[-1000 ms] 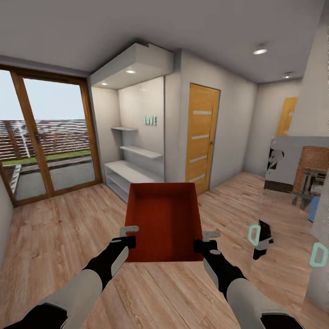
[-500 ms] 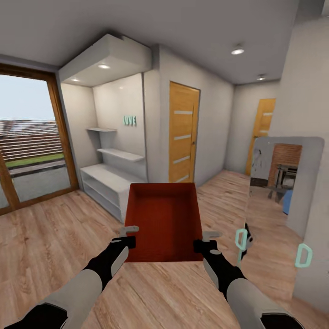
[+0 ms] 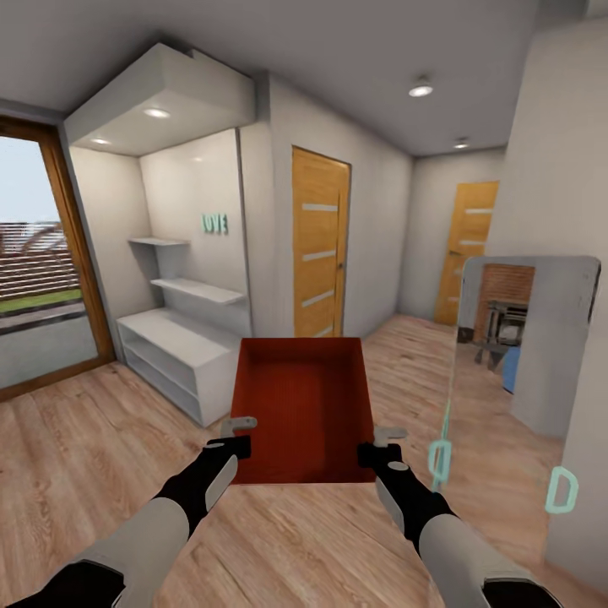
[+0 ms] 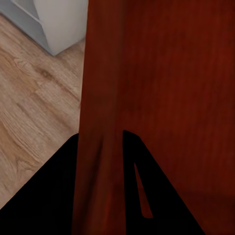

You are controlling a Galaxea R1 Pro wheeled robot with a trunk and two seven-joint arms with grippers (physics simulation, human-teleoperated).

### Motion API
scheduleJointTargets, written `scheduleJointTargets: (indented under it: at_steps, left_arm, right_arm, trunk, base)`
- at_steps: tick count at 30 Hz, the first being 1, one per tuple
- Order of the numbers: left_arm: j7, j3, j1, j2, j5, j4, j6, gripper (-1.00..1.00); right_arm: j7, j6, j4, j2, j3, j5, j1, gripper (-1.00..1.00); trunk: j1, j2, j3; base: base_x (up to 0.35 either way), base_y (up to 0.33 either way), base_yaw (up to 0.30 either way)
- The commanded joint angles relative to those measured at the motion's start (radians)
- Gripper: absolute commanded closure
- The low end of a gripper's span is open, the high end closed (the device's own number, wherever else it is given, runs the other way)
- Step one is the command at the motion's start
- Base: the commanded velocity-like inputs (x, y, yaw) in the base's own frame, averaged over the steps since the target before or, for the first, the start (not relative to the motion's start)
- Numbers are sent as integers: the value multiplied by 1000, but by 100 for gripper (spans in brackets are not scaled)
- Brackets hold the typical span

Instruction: Move the two storage containers from the living room to the garage. In the garage, place one container on the floor and stack the other container on top of it (either order is fine).

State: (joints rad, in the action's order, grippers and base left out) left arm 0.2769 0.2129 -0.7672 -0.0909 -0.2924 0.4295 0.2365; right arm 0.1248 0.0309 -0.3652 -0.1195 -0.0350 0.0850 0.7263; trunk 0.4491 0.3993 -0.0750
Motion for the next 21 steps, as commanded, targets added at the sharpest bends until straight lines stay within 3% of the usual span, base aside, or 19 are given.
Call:
scheduleJointTargets:
  at_steps: [1, 21]
  left_arm:
    - [17, -4, 0, 2, 12, 2, 9, 100]
    - [17, -4, 0, 2, 12, 2, 9, 100]
  right_arm:
    - [18, 2, -4, 0, -34, 21, 1, 100]
    - [19, 1, -4, 0, -35, 21, 1, 100]
  trunk:
    - [1, 1, 0]
    - [1, 1, 0]
  base:
    - [323, 0, -2]
    - [323, 0, 0]
